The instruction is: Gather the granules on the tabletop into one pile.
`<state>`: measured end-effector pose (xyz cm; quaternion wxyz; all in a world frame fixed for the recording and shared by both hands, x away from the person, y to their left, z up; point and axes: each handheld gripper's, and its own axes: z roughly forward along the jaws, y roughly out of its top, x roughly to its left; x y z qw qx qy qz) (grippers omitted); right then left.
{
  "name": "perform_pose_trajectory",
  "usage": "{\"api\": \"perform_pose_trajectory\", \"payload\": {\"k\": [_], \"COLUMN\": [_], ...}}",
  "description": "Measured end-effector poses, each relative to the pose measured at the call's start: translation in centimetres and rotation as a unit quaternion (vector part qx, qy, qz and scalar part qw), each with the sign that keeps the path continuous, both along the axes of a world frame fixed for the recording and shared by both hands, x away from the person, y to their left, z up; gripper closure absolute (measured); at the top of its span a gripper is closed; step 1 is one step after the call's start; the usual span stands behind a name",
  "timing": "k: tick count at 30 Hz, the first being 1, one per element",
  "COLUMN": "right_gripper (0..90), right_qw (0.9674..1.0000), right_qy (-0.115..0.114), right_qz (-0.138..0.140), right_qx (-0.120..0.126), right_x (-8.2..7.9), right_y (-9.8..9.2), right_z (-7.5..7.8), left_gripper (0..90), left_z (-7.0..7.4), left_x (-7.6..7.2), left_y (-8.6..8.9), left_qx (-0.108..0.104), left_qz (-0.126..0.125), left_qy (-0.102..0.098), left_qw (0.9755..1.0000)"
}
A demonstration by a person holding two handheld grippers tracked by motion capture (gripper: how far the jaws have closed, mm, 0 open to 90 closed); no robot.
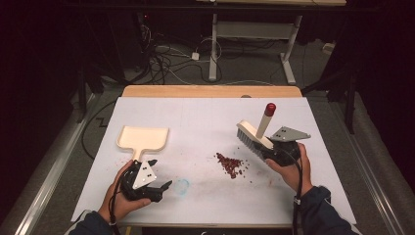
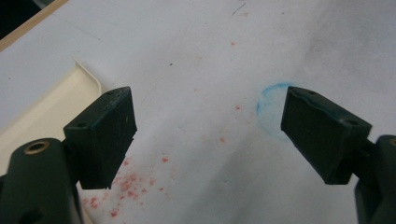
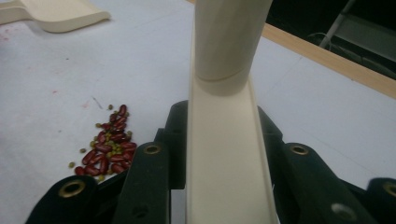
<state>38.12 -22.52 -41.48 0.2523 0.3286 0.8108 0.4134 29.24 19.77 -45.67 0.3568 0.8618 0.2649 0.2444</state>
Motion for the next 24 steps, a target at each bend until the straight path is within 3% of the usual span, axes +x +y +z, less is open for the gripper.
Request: {"api": "perform_pose_trajectory", "payload": {"k": [4, 8, 10, 12, 13, 14, 24], "right_gripper": [67.4, 67.4, 67.5, 67.4, 67.4, 67.1, 67.1], "right_qw": [0.9991, 0.9972, 0.9971, 0.9966, 0.9968, 0.9951, 0.9930], "right_qy": [-0.024, -0.019, -0.022, -0.022, -0.019, -0.023, -0.014], "right_qz": [-0.008, -0.019, -0.012, -0.004, 0.006, 0.026, 0.087], "right_qx": [-0.034, -0.070, -0.071, -0.080, -0.077, -0.092, -0.079], "right_x": [1.2, 2.5, 2.5, 2.2, 1.9, 1.3, -1.3], "right_y": [0.5, 1.7, 2.3, 3.0, 3.3, 3.9, 4.9], "right_z": [-0.8, -2.3, -2.7, -2.7, -2.9, -3.2, -3.0], "left_gripper": [17.2, 17.2, 17.2, 17.2, 17.2, 17.2, 17.2], "left_z": [0.0, -0.1, -0.1, -0.1, -0.1, -0.1, -0.2], "left_x": [0.1, 0.1, 0.0, 0.0, 0.0, 0.0, 0.0], "left_y": [0.0, 0.0, 0.1, 0.1, 0.1, 0.1, 0.0], "left_qx": [0.000, 0.002, 0.004, 0.004, 0.005, 0.003, 0.007], "left_qz": [0.003, 0.004, 0.003, 0.004, 0.004, 0.004, 0.002], "left_qy": [0.000, 0.001, 0.001, 0.002, 0.001, 0.001, 0.002], "left_qw": [1.0000, 1.0000, 1.0000, 1.0000, 1.0000, 1.0000, 1.0000]}}
